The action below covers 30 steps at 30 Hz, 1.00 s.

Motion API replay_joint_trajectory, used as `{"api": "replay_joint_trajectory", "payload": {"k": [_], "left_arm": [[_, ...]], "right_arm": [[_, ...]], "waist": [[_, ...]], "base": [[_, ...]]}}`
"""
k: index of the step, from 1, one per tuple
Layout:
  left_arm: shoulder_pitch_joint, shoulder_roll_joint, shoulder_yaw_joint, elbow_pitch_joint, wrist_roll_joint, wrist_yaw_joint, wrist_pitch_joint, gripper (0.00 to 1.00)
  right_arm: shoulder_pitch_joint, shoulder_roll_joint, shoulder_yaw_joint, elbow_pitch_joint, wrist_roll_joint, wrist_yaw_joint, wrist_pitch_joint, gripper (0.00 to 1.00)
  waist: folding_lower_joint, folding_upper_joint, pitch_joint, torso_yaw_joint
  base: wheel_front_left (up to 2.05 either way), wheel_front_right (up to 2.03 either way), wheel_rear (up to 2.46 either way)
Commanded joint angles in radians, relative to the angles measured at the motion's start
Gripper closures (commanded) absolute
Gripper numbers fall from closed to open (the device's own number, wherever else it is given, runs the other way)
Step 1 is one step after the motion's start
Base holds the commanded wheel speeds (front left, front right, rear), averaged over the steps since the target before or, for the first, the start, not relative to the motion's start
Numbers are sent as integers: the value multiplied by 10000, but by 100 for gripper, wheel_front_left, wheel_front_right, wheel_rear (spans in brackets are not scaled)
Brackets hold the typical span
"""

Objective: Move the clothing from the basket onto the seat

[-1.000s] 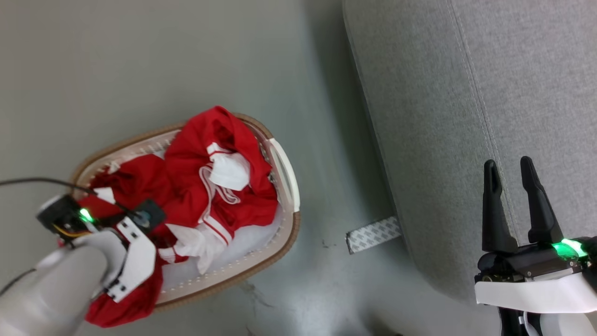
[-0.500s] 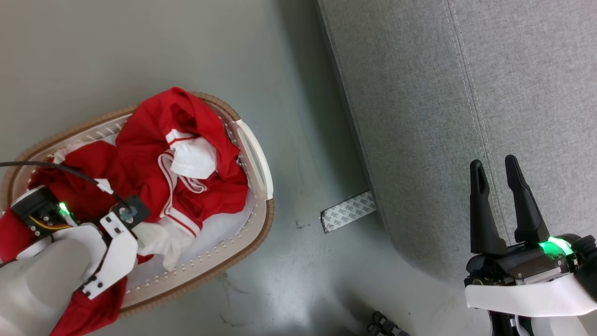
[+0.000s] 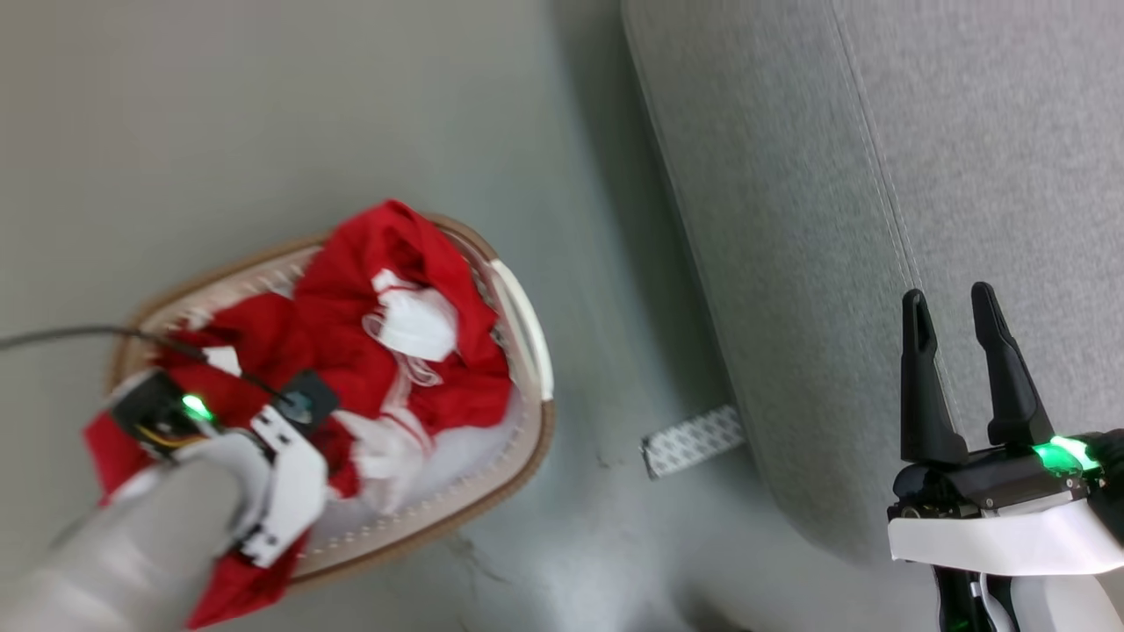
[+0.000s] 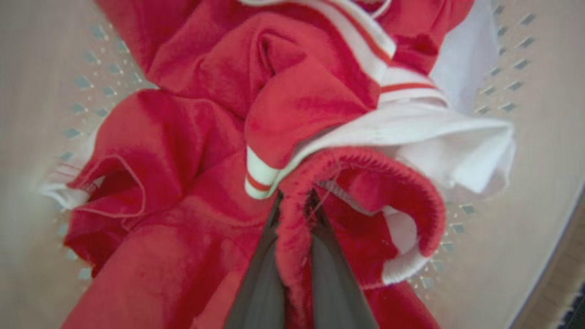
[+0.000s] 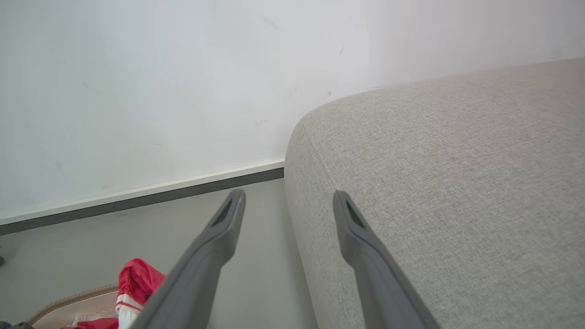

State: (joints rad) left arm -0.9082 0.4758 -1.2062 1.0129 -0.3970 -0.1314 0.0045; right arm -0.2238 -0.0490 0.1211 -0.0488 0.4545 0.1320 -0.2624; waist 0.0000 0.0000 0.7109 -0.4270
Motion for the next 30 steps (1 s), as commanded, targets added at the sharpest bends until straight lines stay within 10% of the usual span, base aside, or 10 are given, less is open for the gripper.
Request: {"api": "replay_joint_trajectory", "payload": {"k": [1,18,30], "left_arm": [[223,-229,69,154,-212,11,-312,100],[1382,-2448,828,375,-2253,11,-2597,100],[1829,-2560,2527,-2505,-3067,299,-2695,100]], "right_arm": [[-111,-8,-104,84,-195,-25,-18,0],[448,-16,-793,1359,-1352,-25,-16,0],[1132,-13,-677,1980,-1380,-25,-16,0]], "waist": [[0,0,-802,624],[0,0,-4635,2773],[0,0,-6452,3682]], "base": [[0,0,0],[0,0,0],[0,0,0]]}}
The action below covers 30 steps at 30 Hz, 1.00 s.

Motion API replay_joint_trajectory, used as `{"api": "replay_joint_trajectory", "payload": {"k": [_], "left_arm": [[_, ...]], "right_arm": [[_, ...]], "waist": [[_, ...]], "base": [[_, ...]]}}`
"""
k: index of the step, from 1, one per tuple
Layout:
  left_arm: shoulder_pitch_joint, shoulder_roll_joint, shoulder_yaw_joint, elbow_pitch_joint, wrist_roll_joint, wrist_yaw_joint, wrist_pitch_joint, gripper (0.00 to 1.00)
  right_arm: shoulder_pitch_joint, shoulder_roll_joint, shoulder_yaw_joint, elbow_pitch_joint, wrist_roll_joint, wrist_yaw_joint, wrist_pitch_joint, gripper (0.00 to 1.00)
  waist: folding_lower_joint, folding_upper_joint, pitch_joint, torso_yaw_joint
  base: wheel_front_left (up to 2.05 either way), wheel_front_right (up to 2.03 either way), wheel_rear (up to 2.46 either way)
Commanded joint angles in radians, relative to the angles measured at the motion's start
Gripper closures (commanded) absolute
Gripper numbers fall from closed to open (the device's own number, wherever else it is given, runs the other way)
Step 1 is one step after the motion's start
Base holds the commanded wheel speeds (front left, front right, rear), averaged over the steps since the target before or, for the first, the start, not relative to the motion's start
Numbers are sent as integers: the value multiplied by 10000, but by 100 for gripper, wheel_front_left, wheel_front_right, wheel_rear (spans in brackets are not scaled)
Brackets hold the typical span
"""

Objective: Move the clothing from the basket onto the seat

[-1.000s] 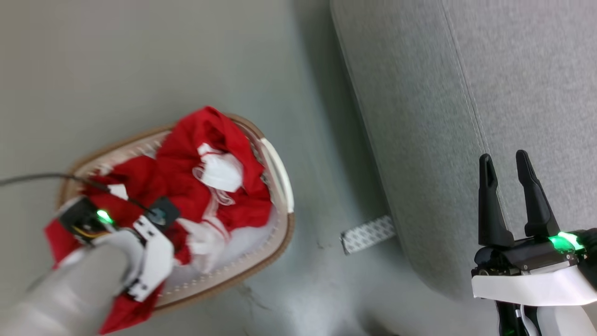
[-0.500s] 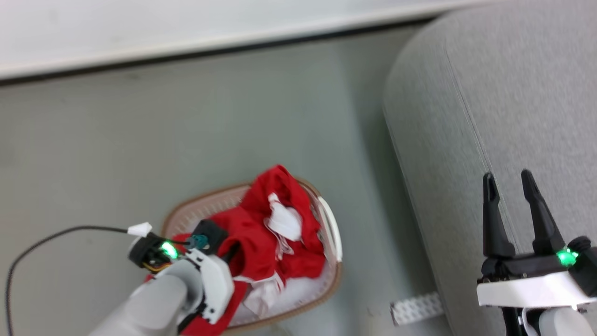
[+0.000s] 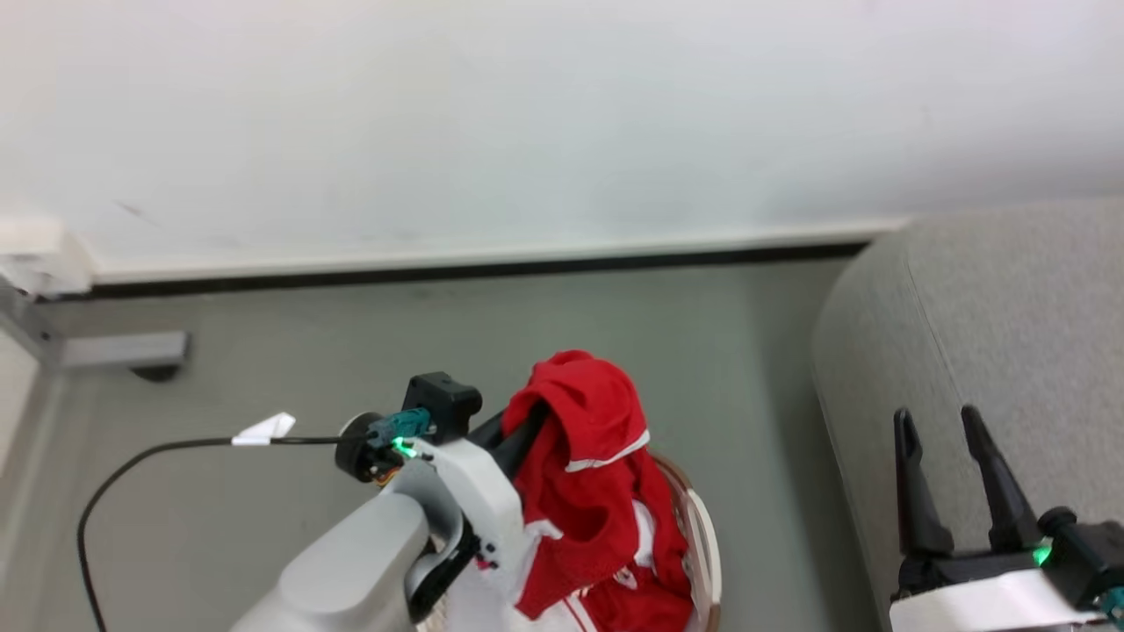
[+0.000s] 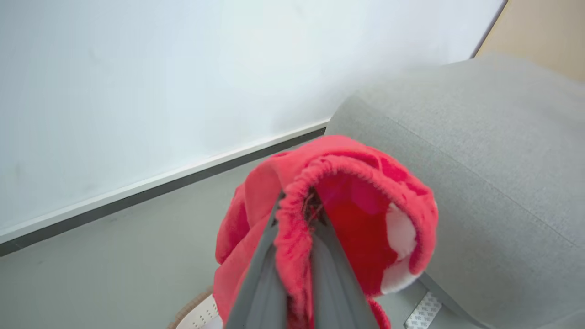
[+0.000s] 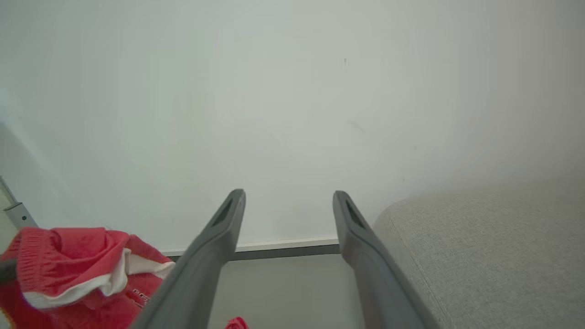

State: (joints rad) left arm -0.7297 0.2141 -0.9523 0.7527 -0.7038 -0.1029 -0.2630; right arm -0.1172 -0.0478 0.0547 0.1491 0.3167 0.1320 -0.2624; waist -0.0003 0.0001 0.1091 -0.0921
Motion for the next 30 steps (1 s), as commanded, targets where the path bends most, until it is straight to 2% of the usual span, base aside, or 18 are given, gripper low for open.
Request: {"api": "replay_joint_trajectory", "payload": {"k": [1,7,18,25,30], "left_arm": [[100,58,133,-245,-40,71,-21,100],[242,139,866,-2162,-432,516,12,100],[-218,577,1641,-5314,-1074,1388,1015,100],[15,842,1863,-6070,-1290,1709,1298,100],[105,913,1894,-6039,-1409,1694,1313,100]], "right_arm": [[154,-25,-3,35,-7,-25,-16,0],[507,-25,291,126,49,-25,-16,0],[742,-23,797,-78,276,-25,-16,0],[623,-22,1275,-258,290,-25,-16,0],[406,-22,2065,-348,131,-25,-16,0]], "waist": [[3,-1,-576,373],[3,-1,-1129,455],[3,-1,-1205,536],[3,-1,-1192,537],[3,-1,-1156,584]], "base": [[0,0,0],[0,0,0],[0,0,0],[0,0,0],[0,0,0]]}}
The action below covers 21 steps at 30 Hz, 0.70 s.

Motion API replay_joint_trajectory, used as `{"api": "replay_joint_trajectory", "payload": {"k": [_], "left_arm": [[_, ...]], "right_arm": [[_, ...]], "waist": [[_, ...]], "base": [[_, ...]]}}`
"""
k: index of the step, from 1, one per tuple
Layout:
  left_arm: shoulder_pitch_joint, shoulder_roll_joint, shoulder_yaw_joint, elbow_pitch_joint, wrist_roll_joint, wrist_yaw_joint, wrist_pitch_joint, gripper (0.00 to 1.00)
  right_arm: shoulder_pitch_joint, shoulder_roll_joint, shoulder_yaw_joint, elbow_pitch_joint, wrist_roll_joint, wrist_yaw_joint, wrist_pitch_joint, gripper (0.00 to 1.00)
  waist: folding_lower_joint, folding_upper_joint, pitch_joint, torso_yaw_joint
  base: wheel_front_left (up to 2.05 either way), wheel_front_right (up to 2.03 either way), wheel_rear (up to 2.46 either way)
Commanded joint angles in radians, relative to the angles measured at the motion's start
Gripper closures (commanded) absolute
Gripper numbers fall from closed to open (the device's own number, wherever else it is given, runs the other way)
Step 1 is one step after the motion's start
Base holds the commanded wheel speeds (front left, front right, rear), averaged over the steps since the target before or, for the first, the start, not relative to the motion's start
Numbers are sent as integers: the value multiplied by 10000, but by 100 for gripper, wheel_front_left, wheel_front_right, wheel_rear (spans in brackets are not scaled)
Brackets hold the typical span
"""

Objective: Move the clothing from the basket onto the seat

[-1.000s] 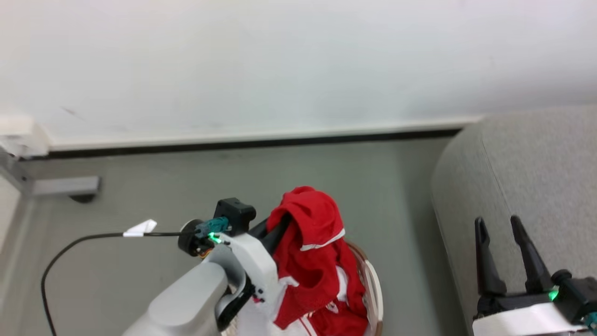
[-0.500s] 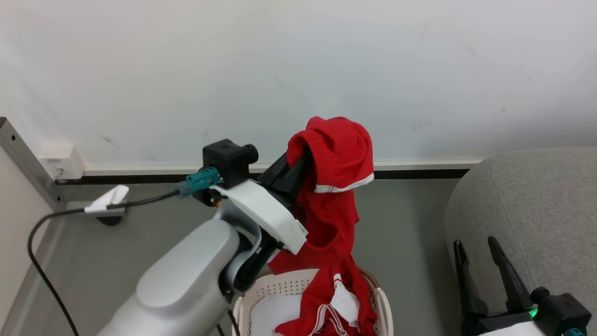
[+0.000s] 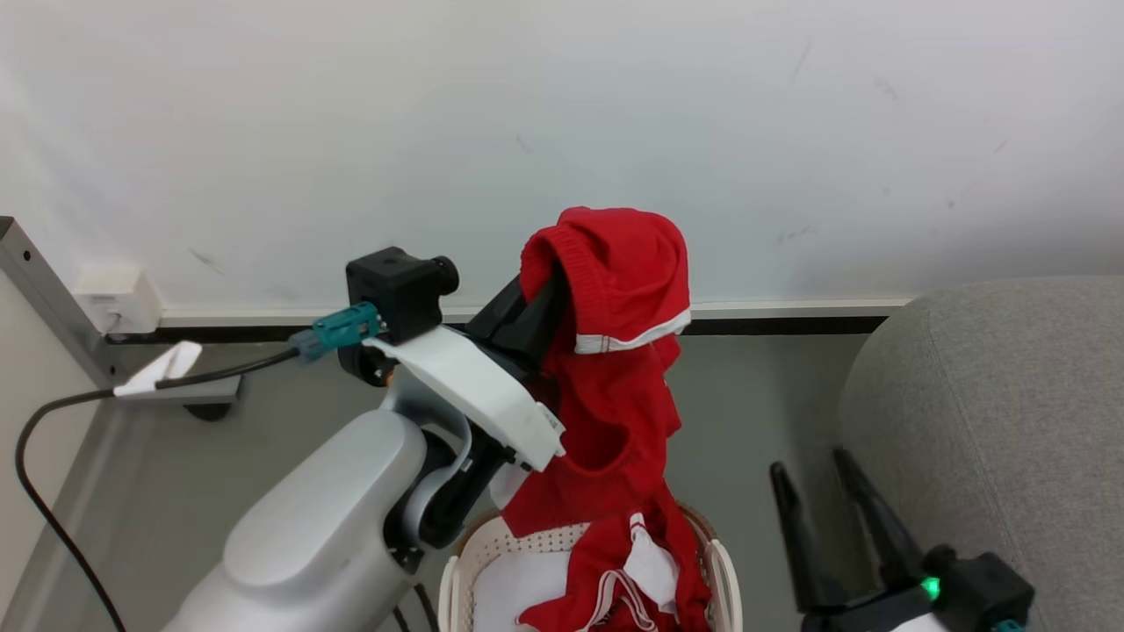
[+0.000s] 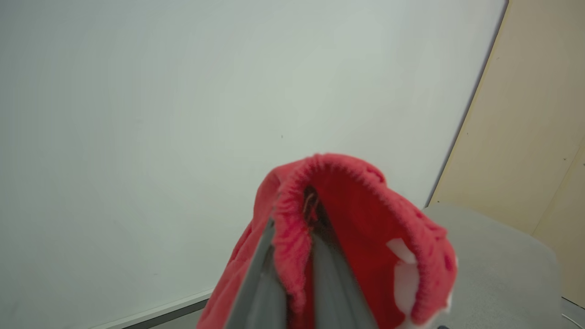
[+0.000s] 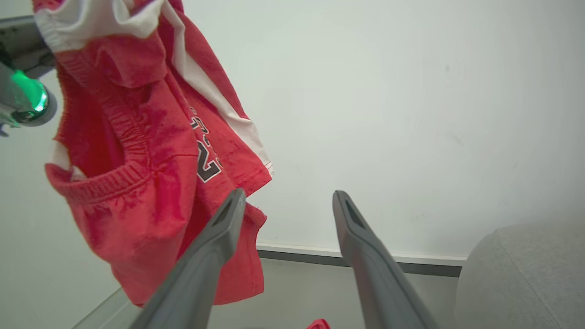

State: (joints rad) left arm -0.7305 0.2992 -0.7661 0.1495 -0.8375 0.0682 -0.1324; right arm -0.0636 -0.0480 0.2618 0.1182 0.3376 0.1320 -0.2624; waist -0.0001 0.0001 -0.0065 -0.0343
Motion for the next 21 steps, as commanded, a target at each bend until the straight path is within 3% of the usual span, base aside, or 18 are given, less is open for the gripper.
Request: {"api": "replay_joint_trajectory", "payload": {"k": [1,8,15,21], "left_arm": [[129,63,24,35,-86,-34,-7,100],[183,-140,-138,359,-148,-162,-75,100],[195,-415,-507,762,-122,-394,10,100],[265,-624,-741,998,-126,-512,7,100]], "right_arm": [[-172,-23,155,-10,-76,-25,-16,0],[-638,-25,1580,536,310,-25,17,0],[-1494,-31,2633,1092,2540,-25,595,0],[-2224,-31,2910,1875,3229,-25,1121,0]], "waist": [[1,-1,2,12],[1,-1,36,220],[1,-1,21,567],[1,-1,-39,926]], "base": [[0,0,0],[0,0,0],[0,0,0],[0,0,0]]}}
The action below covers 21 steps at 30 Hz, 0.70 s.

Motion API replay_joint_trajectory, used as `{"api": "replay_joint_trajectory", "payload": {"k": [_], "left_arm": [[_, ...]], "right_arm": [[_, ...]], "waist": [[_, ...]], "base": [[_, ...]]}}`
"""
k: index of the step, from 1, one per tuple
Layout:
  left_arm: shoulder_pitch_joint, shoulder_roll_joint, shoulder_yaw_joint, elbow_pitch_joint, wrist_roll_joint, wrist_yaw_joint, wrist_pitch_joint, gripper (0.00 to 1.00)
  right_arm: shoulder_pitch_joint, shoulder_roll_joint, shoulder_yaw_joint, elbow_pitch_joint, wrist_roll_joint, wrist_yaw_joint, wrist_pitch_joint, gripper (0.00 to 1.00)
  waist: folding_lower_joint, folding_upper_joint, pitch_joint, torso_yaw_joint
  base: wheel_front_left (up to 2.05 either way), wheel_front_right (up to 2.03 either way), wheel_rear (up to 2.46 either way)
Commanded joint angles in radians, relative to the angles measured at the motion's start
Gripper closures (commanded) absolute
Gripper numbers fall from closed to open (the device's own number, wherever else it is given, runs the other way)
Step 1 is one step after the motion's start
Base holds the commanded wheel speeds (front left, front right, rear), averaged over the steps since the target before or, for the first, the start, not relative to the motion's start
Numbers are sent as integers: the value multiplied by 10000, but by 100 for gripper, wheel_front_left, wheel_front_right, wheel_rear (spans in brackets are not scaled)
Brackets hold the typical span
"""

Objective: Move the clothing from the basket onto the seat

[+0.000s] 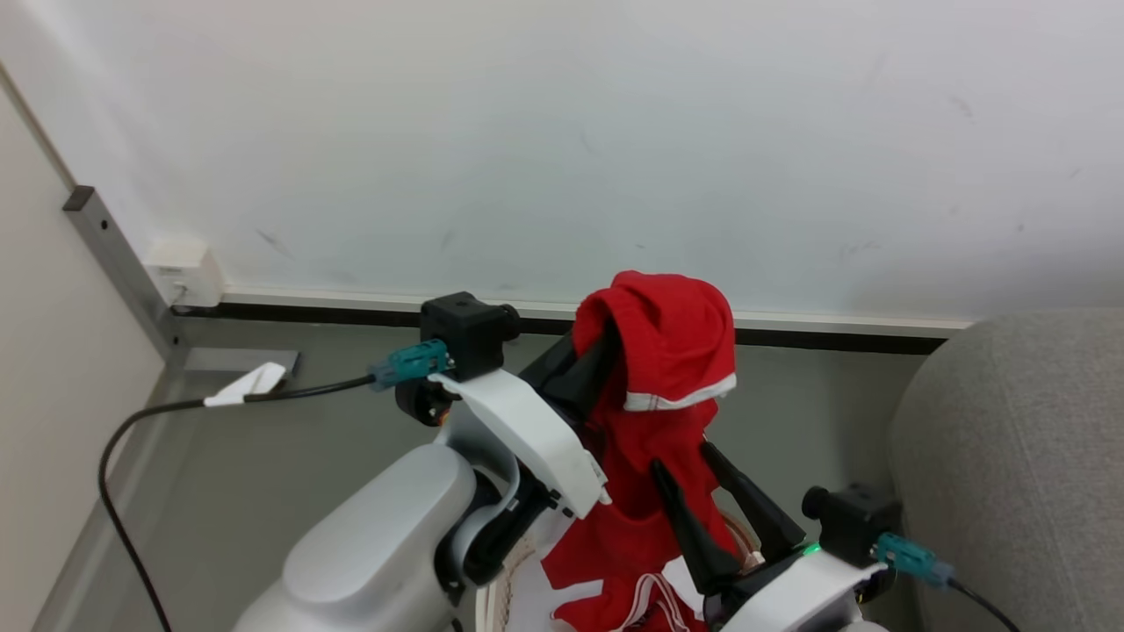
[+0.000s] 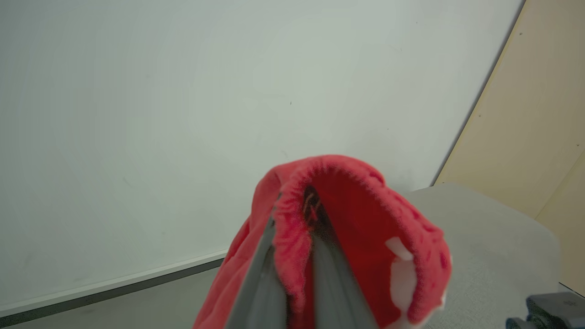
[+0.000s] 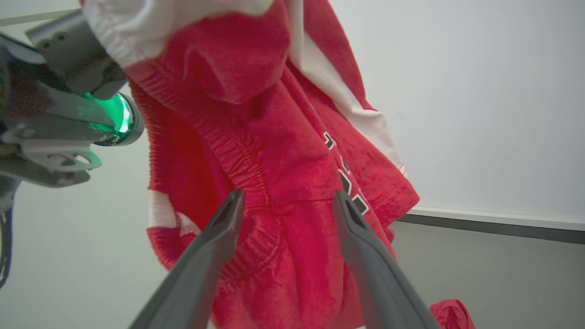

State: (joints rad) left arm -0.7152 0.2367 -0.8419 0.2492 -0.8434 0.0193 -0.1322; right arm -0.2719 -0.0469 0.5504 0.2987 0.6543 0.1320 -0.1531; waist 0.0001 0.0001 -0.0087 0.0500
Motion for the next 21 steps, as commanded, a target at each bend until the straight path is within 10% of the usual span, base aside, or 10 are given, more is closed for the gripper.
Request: {"api": "replay_joint_trajectory", "payload": {"k": [1,21], "left_arm": [[112,-46,-26,29,-64,-48,8,100],[-60,-974,-830,118,-53,-328,232,100]], "right_arm": [[-236,-38,59,250,162,-25,174,0],[-2234,-36,1655,3460,1158,-25,786,0]], "waist": [[-1,-1,-26,160],[-1,-1,-274,1599]], "base": [[0,0,0],[0,0,0]]}}
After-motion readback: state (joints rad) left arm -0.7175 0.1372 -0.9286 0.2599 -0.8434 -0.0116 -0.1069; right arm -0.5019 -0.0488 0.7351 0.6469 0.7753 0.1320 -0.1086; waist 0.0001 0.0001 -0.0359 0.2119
